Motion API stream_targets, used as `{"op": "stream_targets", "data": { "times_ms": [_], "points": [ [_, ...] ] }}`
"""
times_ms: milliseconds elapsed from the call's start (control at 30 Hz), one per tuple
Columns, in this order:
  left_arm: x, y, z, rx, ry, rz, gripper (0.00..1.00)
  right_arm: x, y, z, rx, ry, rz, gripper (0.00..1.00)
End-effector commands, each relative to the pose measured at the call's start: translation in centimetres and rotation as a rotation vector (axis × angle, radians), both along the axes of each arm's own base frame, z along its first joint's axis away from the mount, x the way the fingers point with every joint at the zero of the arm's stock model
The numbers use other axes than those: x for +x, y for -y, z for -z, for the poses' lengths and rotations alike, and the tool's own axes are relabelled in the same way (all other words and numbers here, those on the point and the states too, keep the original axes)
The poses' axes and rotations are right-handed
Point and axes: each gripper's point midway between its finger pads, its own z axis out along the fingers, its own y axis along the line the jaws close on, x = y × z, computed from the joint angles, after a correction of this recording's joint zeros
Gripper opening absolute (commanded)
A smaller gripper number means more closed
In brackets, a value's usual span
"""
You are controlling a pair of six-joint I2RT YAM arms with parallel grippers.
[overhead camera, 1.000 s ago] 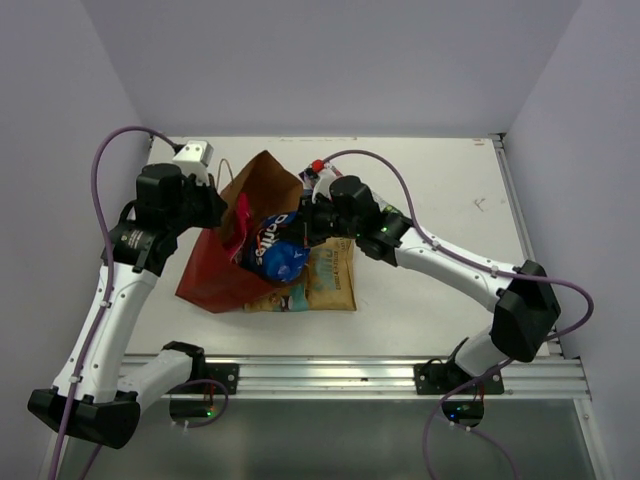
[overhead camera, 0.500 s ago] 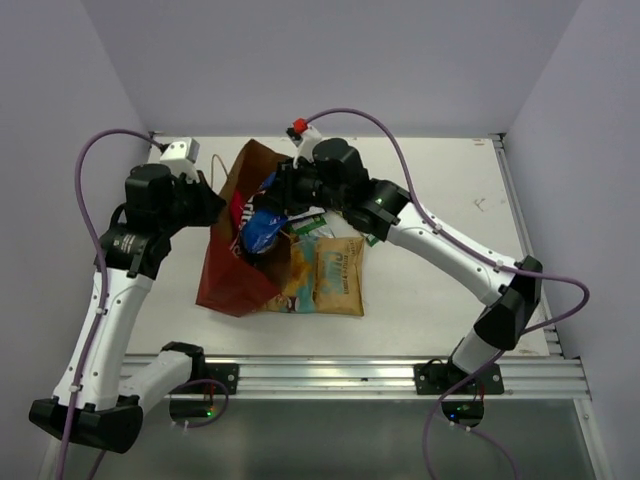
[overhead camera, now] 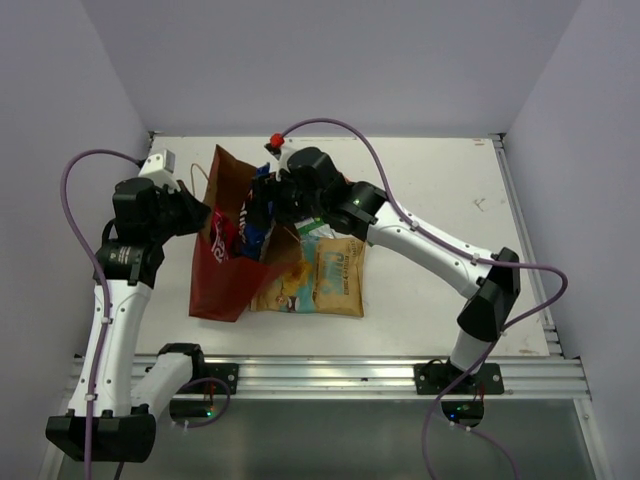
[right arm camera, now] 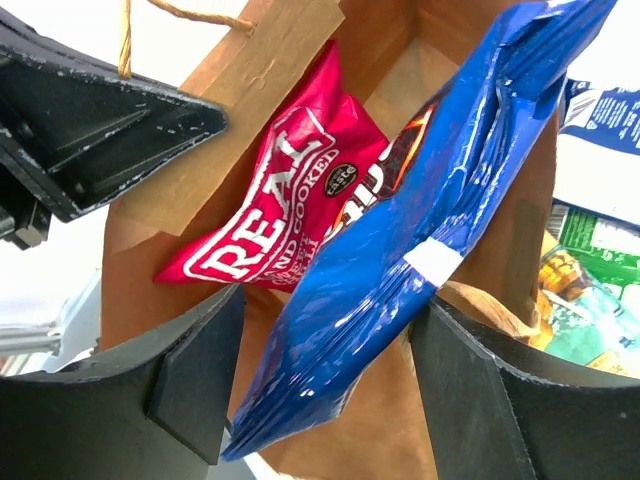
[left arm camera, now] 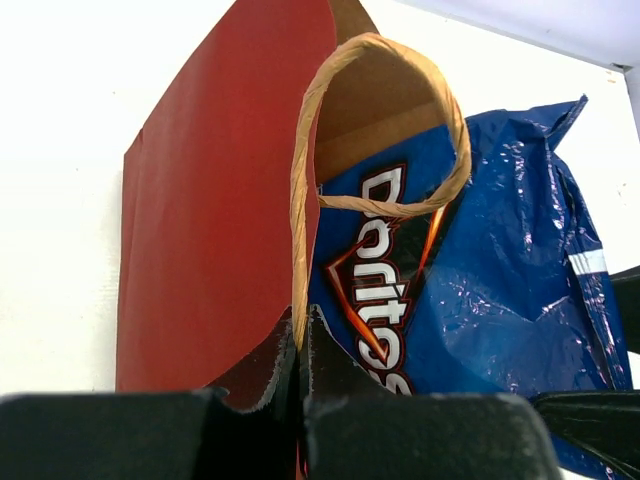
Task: Place the snacks into the paper bag
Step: Adjust the snack in the paper bag, then adjust the paper bag at the center of the board.
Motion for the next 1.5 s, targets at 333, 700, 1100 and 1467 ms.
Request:
{"op": "stream_targets", "data": {
  "times_ms": [333, 700, 1100, 1467],
  "points": [
    [0.2, 1.1, -4.3, 0.013, 0.169, 0.094, 0.00, 0.1, 3.6, -6.4, 0.099, 0.173, 0.031, 0.65],
    [0.0, 1.1, -4.9, 0.007, 0.182, 0.093, 0.00, -0.2, 3.2, -5.0, 0.107, 0.154, -0.016, 0.54],
    [0.1, 1.2, -4.7, -0.001, 0.174, 0.097, 0.00, 1.9, 16.1, 2.1, -0.128, 0.145, 0.392, 0.58],
    [0.2, 1.7, -4.5, -0.021, 0.168, 0.115, 0.00, 2.7, 12.2, 4.1, -0.023, 0.085, 0.310, 0.56]
  ]
}}
